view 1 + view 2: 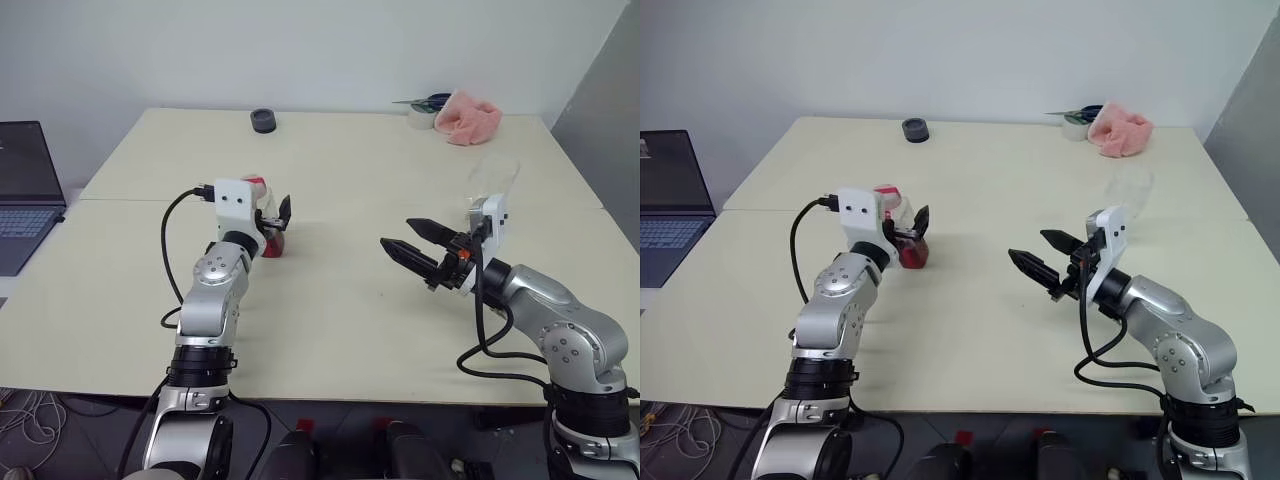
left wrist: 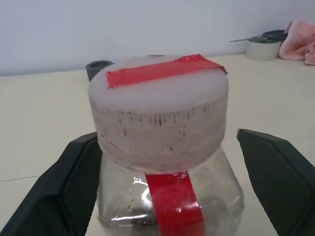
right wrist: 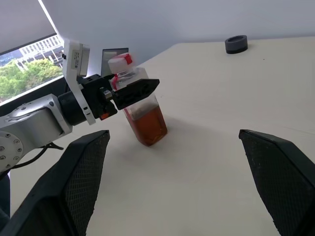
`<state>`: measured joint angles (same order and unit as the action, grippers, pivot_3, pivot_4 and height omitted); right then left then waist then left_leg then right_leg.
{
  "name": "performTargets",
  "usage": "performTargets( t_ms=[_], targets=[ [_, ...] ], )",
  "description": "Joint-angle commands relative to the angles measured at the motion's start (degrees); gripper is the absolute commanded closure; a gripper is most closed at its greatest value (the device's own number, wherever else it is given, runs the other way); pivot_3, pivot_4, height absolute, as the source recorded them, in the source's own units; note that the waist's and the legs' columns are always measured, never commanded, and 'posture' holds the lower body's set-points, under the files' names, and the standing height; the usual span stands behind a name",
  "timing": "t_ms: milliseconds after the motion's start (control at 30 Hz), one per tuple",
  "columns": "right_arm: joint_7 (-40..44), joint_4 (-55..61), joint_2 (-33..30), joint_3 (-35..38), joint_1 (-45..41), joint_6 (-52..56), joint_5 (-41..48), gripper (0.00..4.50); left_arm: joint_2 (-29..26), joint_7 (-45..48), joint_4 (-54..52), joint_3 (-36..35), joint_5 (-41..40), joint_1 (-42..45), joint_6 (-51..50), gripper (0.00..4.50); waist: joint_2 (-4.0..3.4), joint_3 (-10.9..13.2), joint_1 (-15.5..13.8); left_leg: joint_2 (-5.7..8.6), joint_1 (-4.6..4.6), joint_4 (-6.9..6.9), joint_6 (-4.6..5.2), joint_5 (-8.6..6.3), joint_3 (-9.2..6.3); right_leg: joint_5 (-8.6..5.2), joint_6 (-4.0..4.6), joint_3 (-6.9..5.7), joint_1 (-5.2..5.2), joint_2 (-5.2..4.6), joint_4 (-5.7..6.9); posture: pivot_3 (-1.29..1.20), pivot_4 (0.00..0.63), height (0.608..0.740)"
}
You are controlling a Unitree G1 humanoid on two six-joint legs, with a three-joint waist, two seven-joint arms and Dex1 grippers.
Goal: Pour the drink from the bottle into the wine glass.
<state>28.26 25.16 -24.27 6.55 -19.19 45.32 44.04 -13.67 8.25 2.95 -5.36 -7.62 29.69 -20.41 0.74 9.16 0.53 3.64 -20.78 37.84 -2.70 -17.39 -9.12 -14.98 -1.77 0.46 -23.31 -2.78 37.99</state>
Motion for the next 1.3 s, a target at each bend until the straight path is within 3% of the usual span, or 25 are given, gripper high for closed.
performTargets(
  t_ms=[33, 600, 833, 1300],
  targets=[
    [-0.3, 2.1, 0.2, 0.6, -0.9, -1.5, 0.4, 0.0, -0.5, 0.1, -1.4, -0.9, 0.1, 0.2, 1.3, 0.62, 0.0, 0.0, 0.0, 0.0, 0.0, 0.0, 0.0, 0.0, 0.0, 0.0, 0.0, 0.0, 0.0, 0.0, 0.0, 0.0, 0.15, 0.74],
    [-1.2, 1.5, 0.4, 0.4, -1.1, -2.6, -0.2, 0.0, -0.4, 0.5, -1.6, -1.1, -0.1, -0.9, 1.2, 0.62, 0.0, 0.0, 0.0, 0.0, 0.0, 0.0, 0.0, 0.0, 0.0, 0.0, 0.0, 0.0, 0.0, 0.0, 0.01, 0.0, 0.15, 0.74],
    [-1.3, 1.4, 0.4, 0.3, -1.1, -2.8, -0.4, 0.0, -0.3, 0.4, -2.0, -1.2, -0.2, -1.0, 1.2, 2.57, 0.0, 0.0, 0.0, 0.0, 0.0, 0.0, 0.0, 0.0, 0.01, 0.0, 0.0, 0.01, -0.01, -0.01, 0.01, 0.0, 0.15, 0.74],
    [-2.2, -0.6, 0.0, -2.0, -2.9, -5.8, -7.1, 0.0, -1.1, 3.0, -1.5, 0.2, -1.1, 2.4, -2.7, 2.61, 0.0, 0.0, 0.0, 0.0, 0.0, 0.02, 0.0, 0.0, 0.02, 0.0, 0.0, 0.01, -0.02, 0.0, 0.03, 0.0, 0.15, 0.74]
  ],
)
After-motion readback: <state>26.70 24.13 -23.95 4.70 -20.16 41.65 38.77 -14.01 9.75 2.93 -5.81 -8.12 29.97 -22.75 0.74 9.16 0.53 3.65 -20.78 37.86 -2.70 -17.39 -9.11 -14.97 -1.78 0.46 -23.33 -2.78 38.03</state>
